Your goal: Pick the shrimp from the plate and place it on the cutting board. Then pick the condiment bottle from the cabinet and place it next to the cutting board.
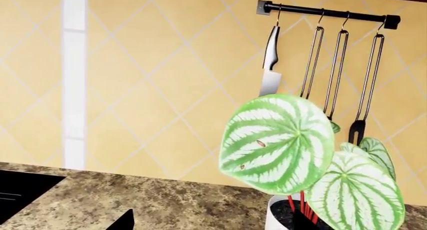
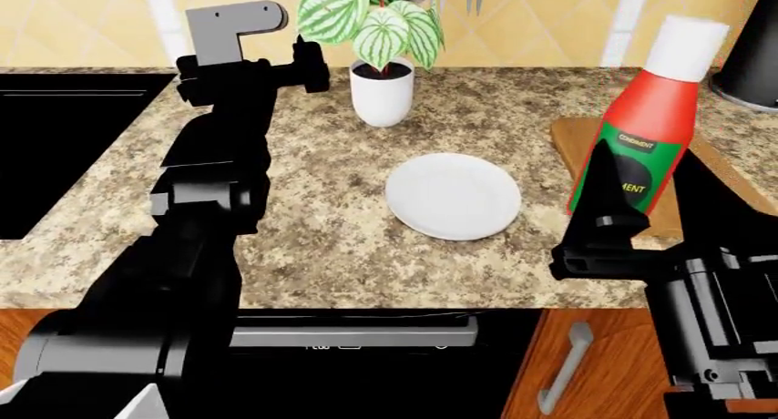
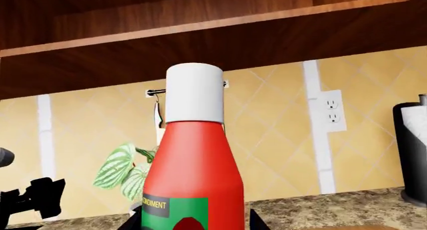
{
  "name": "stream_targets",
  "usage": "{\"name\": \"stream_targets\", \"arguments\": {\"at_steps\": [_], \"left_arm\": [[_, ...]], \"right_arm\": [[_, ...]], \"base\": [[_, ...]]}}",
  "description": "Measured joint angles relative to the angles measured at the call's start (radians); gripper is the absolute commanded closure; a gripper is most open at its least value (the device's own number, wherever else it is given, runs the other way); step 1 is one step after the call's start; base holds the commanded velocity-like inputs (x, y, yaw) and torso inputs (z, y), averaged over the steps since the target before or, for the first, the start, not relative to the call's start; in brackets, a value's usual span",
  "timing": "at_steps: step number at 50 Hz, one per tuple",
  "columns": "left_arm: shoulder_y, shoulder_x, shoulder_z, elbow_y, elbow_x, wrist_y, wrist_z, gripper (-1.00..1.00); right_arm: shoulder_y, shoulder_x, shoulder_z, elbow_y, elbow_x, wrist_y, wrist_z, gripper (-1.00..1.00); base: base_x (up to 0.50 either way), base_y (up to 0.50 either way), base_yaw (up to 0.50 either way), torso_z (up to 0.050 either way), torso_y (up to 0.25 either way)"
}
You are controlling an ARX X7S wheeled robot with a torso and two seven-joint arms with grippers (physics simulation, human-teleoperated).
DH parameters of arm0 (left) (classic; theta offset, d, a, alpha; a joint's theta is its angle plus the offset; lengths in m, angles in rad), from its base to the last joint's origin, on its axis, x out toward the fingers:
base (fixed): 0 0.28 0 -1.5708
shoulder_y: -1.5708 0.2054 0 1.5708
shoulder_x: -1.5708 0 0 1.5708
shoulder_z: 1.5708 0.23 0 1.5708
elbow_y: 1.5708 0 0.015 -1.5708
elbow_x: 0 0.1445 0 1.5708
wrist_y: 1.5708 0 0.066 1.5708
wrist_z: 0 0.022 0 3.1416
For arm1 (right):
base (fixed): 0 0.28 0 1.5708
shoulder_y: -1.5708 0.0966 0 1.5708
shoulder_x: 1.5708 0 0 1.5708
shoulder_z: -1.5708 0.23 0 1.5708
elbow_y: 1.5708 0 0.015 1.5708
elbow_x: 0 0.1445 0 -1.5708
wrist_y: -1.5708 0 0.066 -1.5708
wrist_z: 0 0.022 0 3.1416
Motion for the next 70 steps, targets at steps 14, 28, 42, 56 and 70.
{"name": "stream_targets", "arguments": {"at_steps": [14,28,42,56,70], "left_arm": [[0.0,0.0,0.004,0.0,-0.002,0.0,-0.002,-1.0],[0.001,0.0,0.0,0.0,0.001,0.002,-0.001,-1.0],[0.001,0.0,0.002,0.0,0.001,0.003,-0.003,-1.0],[-0.001,0.0,0.008,0.0,-0.003,0.003,-0.005,-1.0],[0.001,0.0,0.015,0.0,-0.006,0.005,-0.006,-1.0]], "right_arm": [[-0.087,-0.053,-0.021,0.101,-0.07,-0.079,-0.073,1.0],[-0.083,-0.092,-0.04,0.165,-0.127,-0.076,-0.077,1.0],[-0.071,-0.118,-0.035,0.231,-0.167,-0.08,-0.069,1.0],[-0.024,-0.141,-0.036,0.28,-0.186,-0.064,-0.069,1.0],[0.028,-0.18,-0.059,0.347,-0.238,-0.039,-0.061,1.0]], "base": [[0.0,0.0,0.0,0.0,0.0],[0.0,0.0,0.0,0.001,0.001],[0.0,0.0,0.0,0.0,0.0],[0.0,0.0,0.0,0.0,0.001],[0.0,0.0,0.0,0.001,0.001]]}}
